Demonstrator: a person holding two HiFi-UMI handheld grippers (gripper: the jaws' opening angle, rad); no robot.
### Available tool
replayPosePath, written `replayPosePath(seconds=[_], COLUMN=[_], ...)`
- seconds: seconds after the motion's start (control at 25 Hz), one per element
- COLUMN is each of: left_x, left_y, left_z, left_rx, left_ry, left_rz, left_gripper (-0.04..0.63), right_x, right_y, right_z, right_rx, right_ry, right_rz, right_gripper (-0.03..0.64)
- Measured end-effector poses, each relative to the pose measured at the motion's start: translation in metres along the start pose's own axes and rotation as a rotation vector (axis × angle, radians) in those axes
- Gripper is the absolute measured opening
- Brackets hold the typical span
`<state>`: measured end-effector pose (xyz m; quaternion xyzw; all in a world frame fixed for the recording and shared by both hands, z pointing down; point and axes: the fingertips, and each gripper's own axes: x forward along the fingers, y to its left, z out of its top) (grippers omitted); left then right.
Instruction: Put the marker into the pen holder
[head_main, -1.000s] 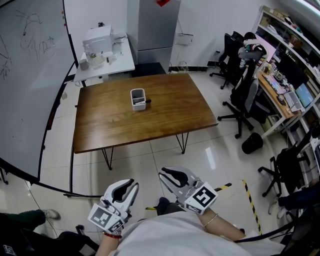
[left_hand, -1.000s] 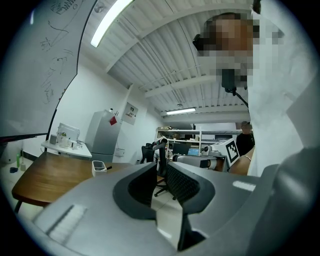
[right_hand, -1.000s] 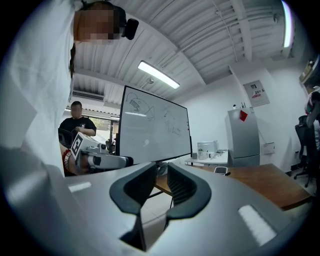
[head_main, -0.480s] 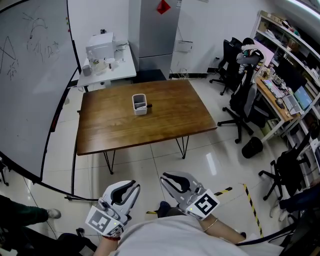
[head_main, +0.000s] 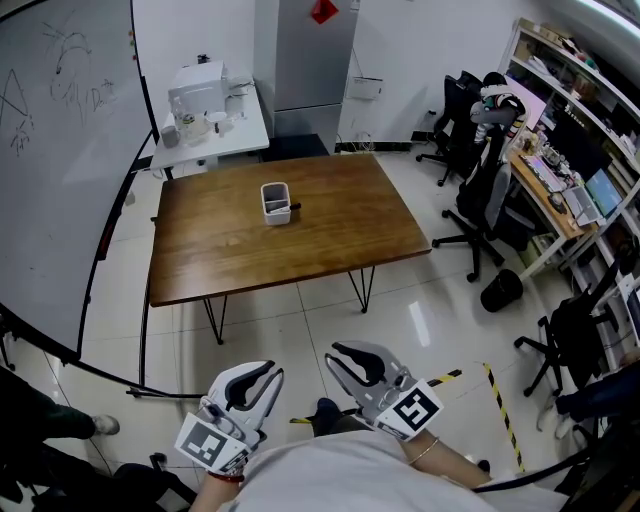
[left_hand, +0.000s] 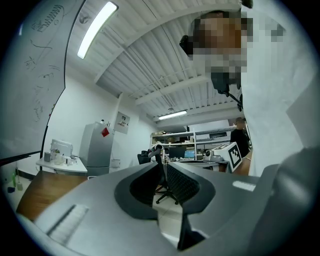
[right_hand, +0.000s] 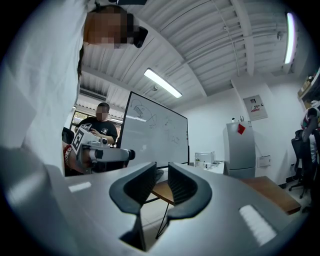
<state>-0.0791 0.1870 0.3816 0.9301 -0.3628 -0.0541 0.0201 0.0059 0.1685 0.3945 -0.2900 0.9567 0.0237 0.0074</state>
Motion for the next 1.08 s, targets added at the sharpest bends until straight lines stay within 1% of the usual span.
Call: replayPosePath(seconds=[0.2,0.32,0.56,0.72,0.84,1.08], left_x=[0.001,0.005,0.009,0.008,0.005,0.005], left_y=[0.007,0.006,-0.009,-0.004,-0.002,-0.001], left_z=[0.004,0.003,-0.008,-0.005,-0.005,-0.008], left_rx=[-0.007,-0.003,-0.025,-0.034,-0.037,-0.031], left_ry=[-0.015,-0.014,0.01,-0.002,-0.008,0.001], left_rz=[0.015,0.016,-0.004,0.012,0.021,0.011], left_gripper=[0.052,0.052,0.052,0.052,0.052,0.051], right_x=[0.003,0.002,0.005,0.011,0.015,0.017], right_y=[-0.002,-0.007,-0.008,-0.007,-0.002,-0.008], right_z=[-0.001,-0.006,-0.01,-0.013,-0.013,-0.017], right_rx=[0.009,-0.009,-0.012,-0.013,0.005,0.009], right_ry=[0.007,0.021,0.037,0.06,0.067,0.068], right_rz=[-0.012,-0.014,0.009,0.014,0.024,0.006], right_gripper=[0.051,0.051,0.051,0.049,0.049,0.044])
